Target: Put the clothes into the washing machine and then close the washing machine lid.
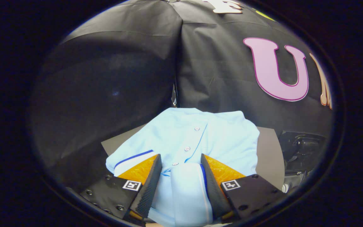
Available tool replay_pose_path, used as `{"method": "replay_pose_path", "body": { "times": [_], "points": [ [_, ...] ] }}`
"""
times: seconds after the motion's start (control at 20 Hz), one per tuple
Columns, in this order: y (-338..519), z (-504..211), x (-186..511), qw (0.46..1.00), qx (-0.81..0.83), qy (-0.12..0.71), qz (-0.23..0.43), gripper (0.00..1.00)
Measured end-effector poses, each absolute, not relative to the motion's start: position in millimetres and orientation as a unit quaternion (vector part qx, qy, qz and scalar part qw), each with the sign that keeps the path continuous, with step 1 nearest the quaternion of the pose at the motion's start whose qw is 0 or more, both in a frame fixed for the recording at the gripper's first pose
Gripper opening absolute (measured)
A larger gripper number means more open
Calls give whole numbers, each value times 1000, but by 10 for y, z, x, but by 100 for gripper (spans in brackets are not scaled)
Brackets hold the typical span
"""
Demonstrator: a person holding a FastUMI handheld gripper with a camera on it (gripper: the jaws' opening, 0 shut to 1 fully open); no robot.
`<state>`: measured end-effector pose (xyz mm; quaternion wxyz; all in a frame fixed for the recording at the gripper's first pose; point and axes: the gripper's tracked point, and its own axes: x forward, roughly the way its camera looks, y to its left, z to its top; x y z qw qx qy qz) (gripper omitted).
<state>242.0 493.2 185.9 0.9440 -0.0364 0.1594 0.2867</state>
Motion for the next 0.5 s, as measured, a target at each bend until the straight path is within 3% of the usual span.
{"method": "replay_pose_path", "body": {
  "times": [0.15,0.3,0.5],
  "points": [
    [5008,1818,2401,942,-18,169,290,78],
    [4967,1840,2378,943,-18,173,285,41],
    [4958,1850,2365,946,-27,177,270,41]
  ]
}}
